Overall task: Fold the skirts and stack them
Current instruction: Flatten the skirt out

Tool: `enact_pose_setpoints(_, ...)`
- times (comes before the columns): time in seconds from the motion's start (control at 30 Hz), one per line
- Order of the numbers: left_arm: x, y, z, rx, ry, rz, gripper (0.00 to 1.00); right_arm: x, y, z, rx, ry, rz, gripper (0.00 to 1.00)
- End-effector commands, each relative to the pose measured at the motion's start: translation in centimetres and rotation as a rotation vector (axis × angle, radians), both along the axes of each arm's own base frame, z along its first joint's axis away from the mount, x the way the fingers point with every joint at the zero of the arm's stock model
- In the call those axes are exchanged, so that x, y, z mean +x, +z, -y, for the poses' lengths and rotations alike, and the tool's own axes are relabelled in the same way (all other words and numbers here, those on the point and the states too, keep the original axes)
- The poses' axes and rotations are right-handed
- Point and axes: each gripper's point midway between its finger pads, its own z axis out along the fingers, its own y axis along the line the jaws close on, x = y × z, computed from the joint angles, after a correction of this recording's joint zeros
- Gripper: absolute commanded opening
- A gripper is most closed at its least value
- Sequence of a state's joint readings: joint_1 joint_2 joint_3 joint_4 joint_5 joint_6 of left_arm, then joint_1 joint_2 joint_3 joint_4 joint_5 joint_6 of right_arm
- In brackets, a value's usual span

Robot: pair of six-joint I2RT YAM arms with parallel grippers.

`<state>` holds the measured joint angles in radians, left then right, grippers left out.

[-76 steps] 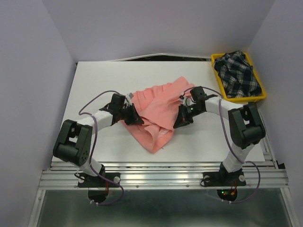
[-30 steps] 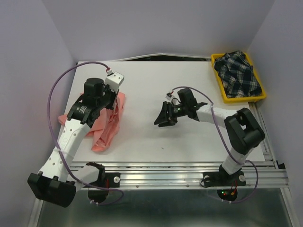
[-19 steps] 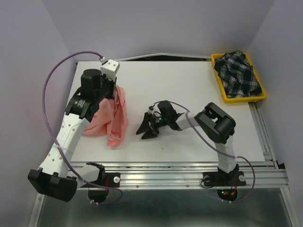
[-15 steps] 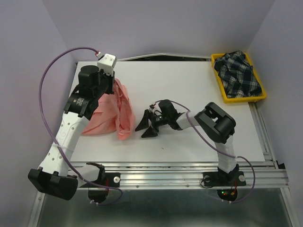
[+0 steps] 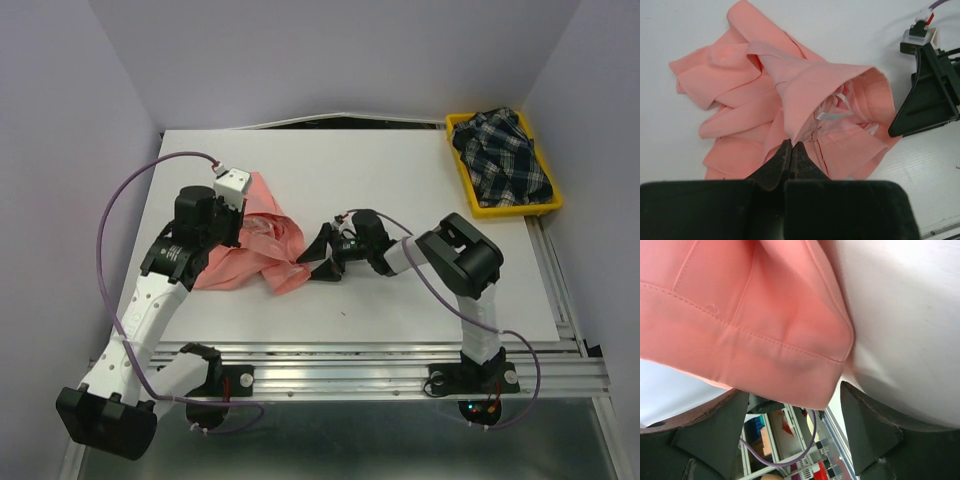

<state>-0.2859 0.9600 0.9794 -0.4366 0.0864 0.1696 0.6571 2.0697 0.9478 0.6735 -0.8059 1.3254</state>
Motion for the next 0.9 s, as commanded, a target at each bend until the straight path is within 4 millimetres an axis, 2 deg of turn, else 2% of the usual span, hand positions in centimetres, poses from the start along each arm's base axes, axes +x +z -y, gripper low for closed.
enact_pose_setpoints(0.0,-0.7,0.7,-0.3,0.009,-0.027,0.036,0.00,0.1,0.4,0.4,0.029,-0.008,0.047,0.78)
enact_pose_setpoints(0.1,-0.5,0.9,-1.1,0.042,0.004,0.039,0.00,-0.5,0.2,1.5,0.010,-0.004,0.055,0.83)
enact_pose_setpoints(0.17,-0.4,1.4,-1.6,0.052,0.025,0.046,0.00,-0.5,-0.2,3.0,-0.019,-0.031,0.034,0.86)
enact_pose_setpoints(0.23,-1.1,2.3,-1.4,0.066,-0.021,0.051,0.00,-0.4,-0.9,4.1,-0.047,-0.062,0.018,0.91)
enact_pose_setpoints(0.37,-3.1,2.8,-0.8,0.156,-0.196,0.071,0.00,-0.3,-1.5,4.1,-0.055,-0.075,-0.029,0.91)
enact_pose_setpoints(0.43,-5.2,2.0,-0.5,0.238,-0.349,0.063,0.00,0.2,-1.6,3.7,-0.041,-0.087,-0.049,0.89)
enact_pose_setpoints(0.5,-6.3,1.3,-0.4,0.261,-0.407,0.049,0.00,0.9,-1.5,3.1,-0.027,-0.090,-0.058,0.89)
enact_pose_setpoints(0.53,-7.3,0.4,-0.6,0.274,-0.433,0.012,0.00,1.0,-2.1,3.0,-0.030,-0.090,-0.071,0.89)
enact_pose_setpoints(0.6,-8.0,-0.9,-0.9,0.321,-0.486,-0.028,0.00,1.4,-2.2,2.7,-0.021,-0.088,-0.081,0.86)
enact_pose_setpoints(0.73,-8.5,-3.3,-1.2,0.351,-0.520,-0.117,0.00,0.1,-3.4,1.5,-0.041,-0.033,-0.097,0.82)
enact_pose_setpoints(0.87,-8.6,-4.2,-1.2,0.351,-0.531,-0.145,0.00,-0.3,-5.1,1.5,-0.108,0.009,-0.050,0.79)
